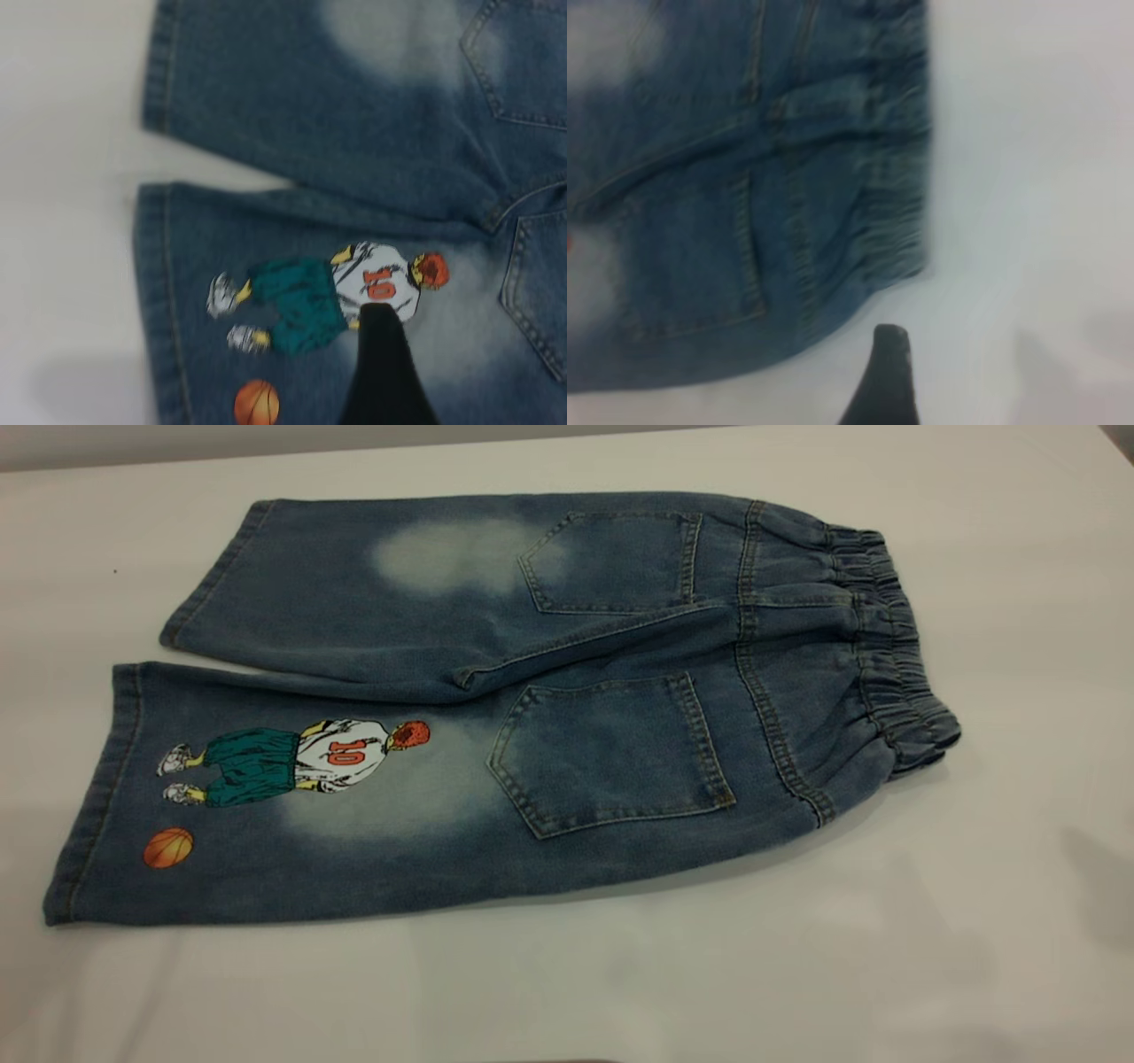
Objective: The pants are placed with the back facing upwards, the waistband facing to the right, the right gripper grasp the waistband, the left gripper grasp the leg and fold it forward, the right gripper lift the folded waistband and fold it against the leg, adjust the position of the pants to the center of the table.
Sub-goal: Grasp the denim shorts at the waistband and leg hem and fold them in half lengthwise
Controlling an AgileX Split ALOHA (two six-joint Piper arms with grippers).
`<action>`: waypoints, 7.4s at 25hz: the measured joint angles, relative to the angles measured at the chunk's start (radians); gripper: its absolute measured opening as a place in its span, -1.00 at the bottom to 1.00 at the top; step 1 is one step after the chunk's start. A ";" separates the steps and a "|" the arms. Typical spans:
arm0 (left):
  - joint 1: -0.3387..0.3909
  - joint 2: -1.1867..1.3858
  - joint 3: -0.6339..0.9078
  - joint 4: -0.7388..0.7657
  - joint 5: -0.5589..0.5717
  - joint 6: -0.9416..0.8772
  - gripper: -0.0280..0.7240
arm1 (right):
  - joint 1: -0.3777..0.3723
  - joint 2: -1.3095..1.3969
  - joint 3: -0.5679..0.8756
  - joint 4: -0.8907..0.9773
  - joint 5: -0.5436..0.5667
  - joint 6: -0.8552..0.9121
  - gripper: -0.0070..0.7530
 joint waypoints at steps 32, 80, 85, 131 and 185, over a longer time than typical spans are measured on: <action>0.000 0.107 -0.020 -0.480 -0.036 0.599 0.36 | 0.000 0.933 -0.021 1.194 0.001 -1.049 0.56; 0.000 0.496 -0.020 0.126 0.146 -0.035 0.36 | 0.000 1.063 -0.088 1.252 0.068 -1.204 -0.90; 0.000 0.532 -0.021 0.261 0.087 -0.192 0.36 | 0.000 1.063 -0.088 1.244 0.084 -1.206 -0.90; -0.055 0.376 -0.174 0.478 0.156 -0.365 -0.81 | 0.000 0.804 -0.106 0.972 0.173 -1.036 -0.90; -0.101 1.138 -0.360 0.623 -1.274 -0.370 0.17 | 0.000 1.166 -0.588 1.282 -0.012 -1.372 0.69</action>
